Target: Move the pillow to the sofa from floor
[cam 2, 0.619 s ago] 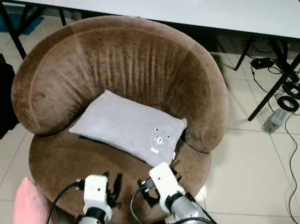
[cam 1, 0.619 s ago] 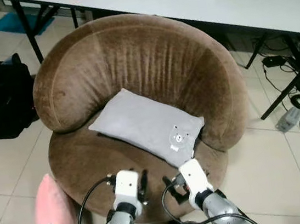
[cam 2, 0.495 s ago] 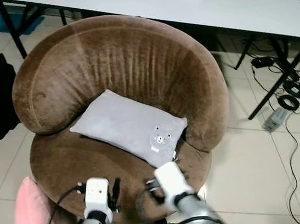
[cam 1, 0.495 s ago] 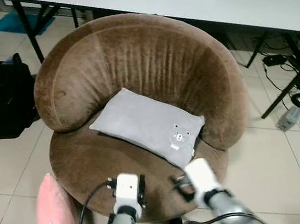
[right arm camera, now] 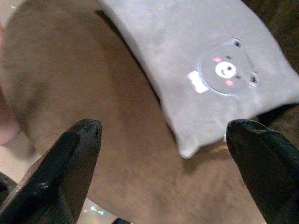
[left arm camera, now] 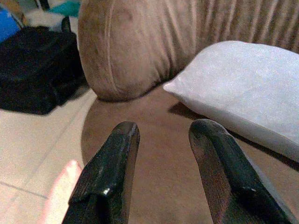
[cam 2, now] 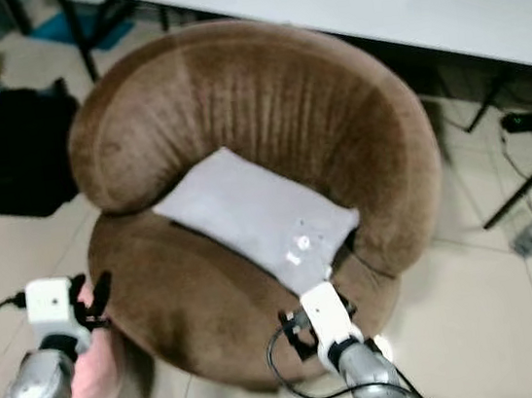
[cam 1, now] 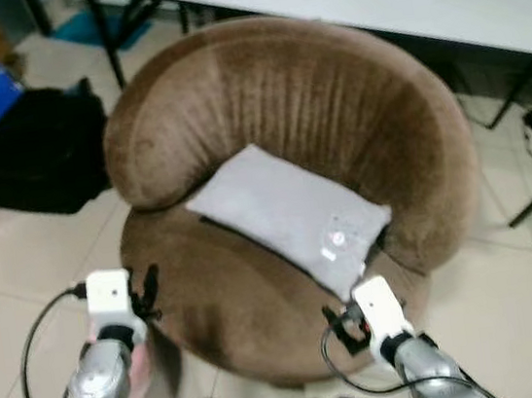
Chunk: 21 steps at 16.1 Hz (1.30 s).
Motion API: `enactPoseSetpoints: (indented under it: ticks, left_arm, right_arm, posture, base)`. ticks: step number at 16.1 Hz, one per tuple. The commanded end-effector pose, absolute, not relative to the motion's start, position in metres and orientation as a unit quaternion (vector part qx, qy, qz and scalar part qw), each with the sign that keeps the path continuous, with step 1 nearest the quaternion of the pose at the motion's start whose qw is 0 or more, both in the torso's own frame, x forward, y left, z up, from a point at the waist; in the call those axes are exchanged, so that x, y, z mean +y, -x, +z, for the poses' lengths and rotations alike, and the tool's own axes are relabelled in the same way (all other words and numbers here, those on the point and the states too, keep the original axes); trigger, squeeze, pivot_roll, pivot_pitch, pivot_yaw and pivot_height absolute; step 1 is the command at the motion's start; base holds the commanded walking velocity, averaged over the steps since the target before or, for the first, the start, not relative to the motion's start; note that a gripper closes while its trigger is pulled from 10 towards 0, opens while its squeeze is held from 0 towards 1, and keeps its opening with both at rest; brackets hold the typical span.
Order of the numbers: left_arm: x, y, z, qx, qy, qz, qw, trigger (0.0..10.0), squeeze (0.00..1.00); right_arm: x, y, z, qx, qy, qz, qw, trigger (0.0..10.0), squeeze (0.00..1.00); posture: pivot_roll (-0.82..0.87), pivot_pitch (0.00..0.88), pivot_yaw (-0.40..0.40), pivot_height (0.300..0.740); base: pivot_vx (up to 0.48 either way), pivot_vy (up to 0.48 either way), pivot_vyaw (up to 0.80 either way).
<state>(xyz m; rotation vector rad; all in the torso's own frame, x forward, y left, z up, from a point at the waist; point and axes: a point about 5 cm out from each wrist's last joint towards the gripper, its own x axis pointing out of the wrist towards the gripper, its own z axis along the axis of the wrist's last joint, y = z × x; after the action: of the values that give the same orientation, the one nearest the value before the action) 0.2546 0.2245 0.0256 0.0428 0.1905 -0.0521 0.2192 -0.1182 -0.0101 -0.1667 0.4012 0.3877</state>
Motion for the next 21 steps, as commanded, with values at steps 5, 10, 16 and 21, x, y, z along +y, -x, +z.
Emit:
enactPoseSetpoints:
  ticks: [5, 10, 16, 21]
  left_arm:
    - [0.186, -0.246, 0.027, 0.078, 0.005, -0.071, 0.994, 10.0, 0.00]
    - [0.185, -0.223, 0.043, 0.007, -0.045, -0.081, 0.996, 10.0, 0.00]
    - [0.135, -0.184, 0.071, -0.027, -0.052, -0.110, 0.992, 10.0, 0.00]
    - [0.087, -0.183, 0.080, -0.012, -0.041, -0.078, 0.996, 10.0, 0.00]
  right_arm:
    - [-0.126, -0.215, -0.009, 0.191, 0.077, 0.189, 0.960, 10.0, 0.00]
    - [-0.136, -0.212, -0.002, 0.120, 0.107, 0.156, 0.975, 10.0, 0.00]
    - [-0.145, -0.205, -0.007, 0.106, 0.118, 0.137, 0.978, 10.0, 0.00]
    - [-0.144, -0.207, -0.009, 0.108, 0.120, 0.142, 0.977, 10.0, 0.00]
  posture:
    - [0.07, 0.160, -0.141, 0.740]
    - [0.07, 0.166, -0.136, 0.740]
    - [0.09, 0.155, -0.106, 0.740]
    - [0.09, 0.148, -0.117, 0.740]
  base:
    - [0.000, 0.000, 0.00]
    - [0.000, 0.000, 0.00]
    - [0.000, 0.000, 0.00]
    - [0.000, 0.000, 0.00]
